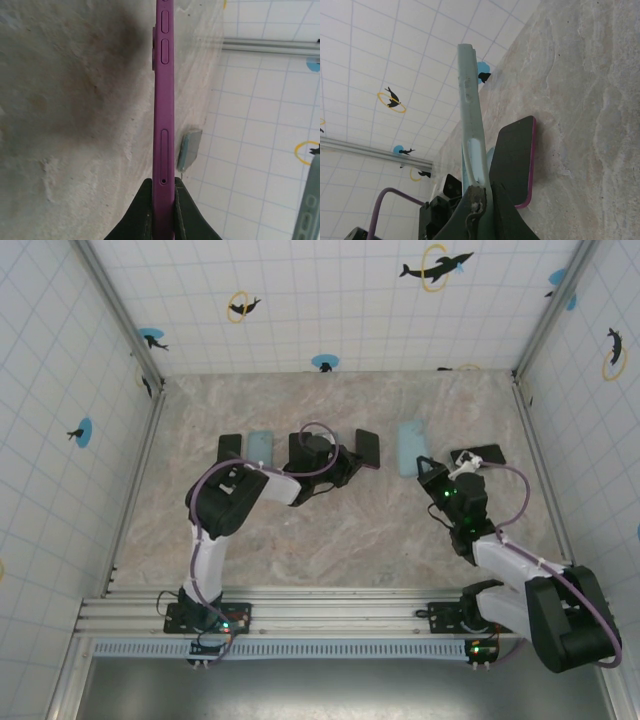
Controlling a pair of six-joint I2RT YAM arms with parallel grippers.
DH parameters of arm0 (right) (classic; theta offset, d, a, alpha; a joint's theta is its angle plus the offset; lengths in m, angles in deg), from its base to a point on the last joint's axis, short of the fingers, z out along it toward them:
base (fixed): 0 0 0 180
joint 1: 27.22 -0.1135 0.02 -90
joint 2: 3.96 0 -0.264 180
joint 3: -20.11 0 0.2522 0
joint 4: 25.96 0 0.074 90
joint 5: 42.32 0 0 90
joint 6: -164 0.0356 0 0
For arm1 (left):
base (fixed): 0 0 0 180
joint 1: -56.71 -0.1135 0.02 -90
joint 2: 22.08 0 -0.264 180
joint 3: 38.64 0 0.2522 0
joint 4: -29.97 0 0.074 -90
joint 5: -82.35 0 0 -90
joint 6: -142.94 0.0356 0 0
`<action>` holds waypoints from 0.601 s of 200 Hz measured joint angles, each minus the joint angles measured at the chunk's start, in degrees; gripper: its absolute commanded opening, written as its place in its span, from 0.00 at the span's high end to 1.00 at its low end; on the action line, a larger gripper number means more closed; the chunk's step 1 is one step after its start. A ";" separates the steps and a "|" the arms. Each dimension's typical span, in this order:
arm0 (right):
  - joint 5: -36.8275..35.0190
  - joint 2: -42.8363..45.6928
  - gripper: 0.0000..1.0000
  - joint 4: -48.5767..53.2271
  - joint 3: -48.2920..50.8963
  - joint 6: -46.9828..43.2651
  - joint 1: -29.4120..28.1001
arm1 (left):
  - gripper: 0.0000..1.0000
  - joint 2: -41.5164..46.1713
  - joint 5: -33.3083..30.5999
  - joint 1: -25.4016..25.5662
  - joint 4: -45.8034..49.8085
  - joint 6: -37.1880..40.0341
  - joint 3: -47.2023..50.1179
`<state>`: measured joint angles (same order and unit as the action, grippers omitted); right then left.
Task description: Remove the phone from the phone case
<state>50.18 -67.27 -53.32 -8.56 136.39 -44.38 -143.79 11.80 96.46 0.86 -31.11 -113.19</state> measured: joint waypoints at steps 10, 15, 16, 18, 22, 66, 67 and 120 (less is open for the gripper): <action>0.22 0.00 0.99 0.48 0.07 0.00 0.02 | 0.90 -0.96 0.00 -0.13 -0.35 0.02 -0.50; 0.33 0.00 0.98 0.63 0.07 0.00 0.02 | 0.89 -1.27 0.00 -0.20 -0.68 0.02 -0.79; 0.37 0.00 0.98 0.68 0.07 0.00 0.04 | 0.89 -1.33 0.00 -0.22 -0.74 0.00 -0.87; 0.37 0.00 0.98 0.68 0.07 0.00 0.04 | 0.89 -1.42 0.00 -0.22 -0.81 -0.02 -0.98; 0.42 0.00 0.98 0.74 0.09 0.00 0.02 | 0.88 -1.49 -0.02 -0.22 -0.90 -0.11 -1.16; 1.05 -0.20 0.98 0.85 0.09 0.11 0.04 | 0.82 -2.49 -0.61 -0.22 -1.36 -1.60 -2.03; 1.05 -0.22 0.98 0.87 0.09 0.13 0.04 | 0.81 -2.49 -0.61 -0.22 -1.36 -1.66 -2.03; 2.08 -1.90 0.98 0.81 0.09 0.13 0.04 | 0.68 -2.60 -1.11 -0.22 -1.29 -3.19 -2.03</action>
<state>52.26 -69.17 -52.51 -8.48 136.52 -44.34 -146.39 10.68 96.24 -0.43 -34.30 -115.23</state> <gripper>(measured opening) 0.098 0.315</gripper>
